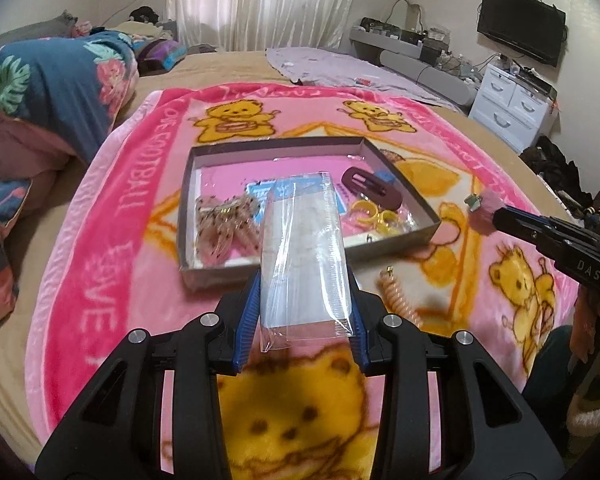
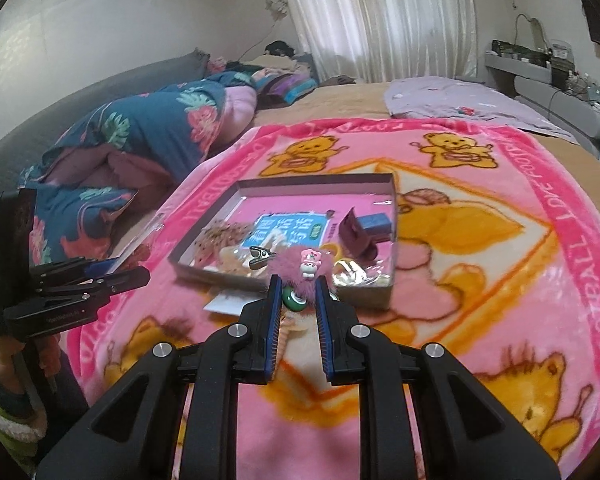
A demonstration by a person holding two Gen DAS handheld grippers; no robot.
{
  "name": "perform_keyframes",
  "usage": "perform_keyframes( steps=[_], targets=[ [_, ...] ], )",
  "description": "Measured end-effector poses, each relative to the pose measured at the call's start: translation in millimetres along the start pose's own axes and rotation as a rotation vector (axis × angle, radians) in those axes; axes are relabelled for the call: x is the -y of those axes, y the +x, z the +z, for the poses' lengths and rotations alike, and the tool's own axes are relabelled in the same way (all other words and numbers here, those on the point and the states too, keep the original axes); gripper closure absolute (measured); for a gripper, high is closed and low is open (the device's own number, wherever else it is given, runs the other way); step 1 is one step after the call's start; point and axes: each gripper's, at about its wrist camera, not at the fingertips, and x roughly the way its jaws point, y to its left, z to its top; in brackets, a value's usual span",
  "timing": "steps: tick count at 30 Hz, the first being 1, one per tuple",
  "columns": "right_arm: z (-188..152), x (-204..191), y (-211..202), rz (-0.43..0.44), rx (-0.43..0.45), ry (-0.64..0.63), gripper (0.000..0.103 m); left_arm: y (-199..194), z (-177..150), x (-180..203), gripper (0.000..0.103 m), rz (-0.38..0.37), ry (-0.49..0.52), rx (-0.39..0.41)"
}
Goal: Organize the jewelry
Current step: 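Carry the clear bag and pink keychain into the grey tray and release both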
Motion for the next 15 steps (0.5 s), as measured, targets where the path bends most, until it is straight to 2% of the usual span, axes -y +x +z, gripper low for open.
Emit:
perform_keyframes(
  steps=[15],
  targets=[
    [27.0,16.6,10.2,-0.04,0.042,0.017,0.087,34.1,41.2,4.7,0.073,-0.009,0.019,0.002]
  ],
)
